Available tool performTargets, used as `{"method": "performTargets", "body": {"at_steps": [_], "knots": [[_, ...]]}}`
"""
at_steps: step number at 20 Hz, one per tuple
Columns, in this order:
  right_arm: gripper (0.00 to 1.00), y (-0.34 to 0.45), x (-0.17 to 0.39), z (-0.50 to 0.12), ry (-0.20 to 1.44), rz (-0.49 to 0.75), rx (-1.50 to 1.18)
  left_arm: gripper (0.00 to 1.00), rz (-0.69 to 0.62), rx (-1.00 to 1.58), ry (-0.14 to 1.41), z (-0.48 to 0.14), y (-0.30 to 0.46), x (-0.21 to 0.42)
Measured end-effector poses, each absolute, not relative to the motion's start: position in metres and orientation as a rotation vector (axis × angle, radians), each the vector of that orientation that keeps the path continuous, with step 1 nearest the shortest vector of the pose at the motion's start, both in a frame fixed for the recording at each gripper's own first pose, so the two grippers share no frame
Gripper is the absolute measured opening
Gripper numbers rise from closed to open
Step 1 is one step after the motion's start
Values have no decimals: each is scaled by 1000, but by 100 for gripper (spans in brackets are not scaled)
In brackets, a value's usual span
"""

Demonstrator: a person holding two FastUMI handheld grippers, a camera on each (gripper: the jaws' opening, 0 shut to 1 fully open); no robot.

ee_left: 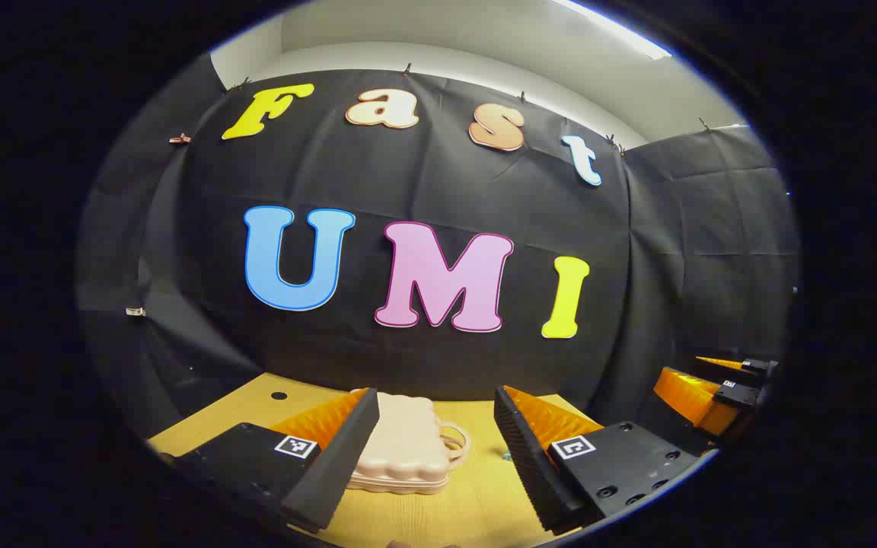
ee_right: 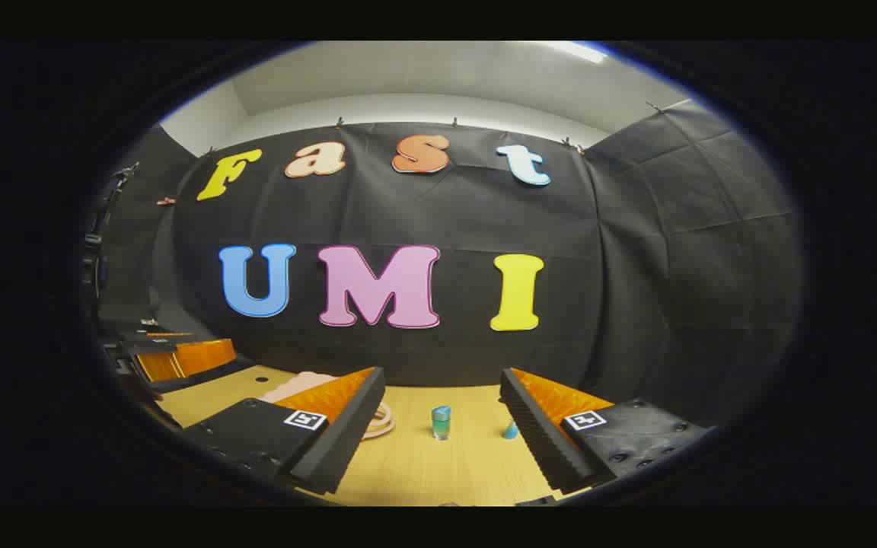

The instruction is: First open the suitcase, pack the skin care products into it, and then close the suitcase.

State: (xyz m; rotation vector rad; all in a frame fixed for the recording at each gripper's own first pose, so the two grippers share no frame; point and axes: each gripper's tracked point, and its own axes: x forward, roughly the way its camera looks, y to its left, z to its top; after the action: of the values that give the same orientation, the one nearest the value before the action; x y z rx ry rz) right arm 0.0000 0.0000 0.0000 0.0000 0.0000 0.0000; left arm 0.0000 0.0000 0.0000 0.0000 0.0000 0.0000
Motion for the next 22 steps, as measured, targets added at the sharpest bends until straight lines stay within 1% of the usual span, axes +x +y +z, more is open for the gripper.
{"method": "performTargets", "body": {"at_steps": [1,8,14,19,22], "knots": [[97,0,0,1,-4,2,-4,96,0,8,4,0,0,0],[96,-2,-2,-3,8,0,2,96,-6,-20,24,1,-8,12],[97,-3,1,-8,22,-1,2,96,-37,24,24,-2,-22,16],[97,-2,8,-15,43,1,10,96,-30,32,49,-10,-18,20],[97,-5,13,-18,51,-7,7,96,-41,-6,97,-22,-18,35]]}}
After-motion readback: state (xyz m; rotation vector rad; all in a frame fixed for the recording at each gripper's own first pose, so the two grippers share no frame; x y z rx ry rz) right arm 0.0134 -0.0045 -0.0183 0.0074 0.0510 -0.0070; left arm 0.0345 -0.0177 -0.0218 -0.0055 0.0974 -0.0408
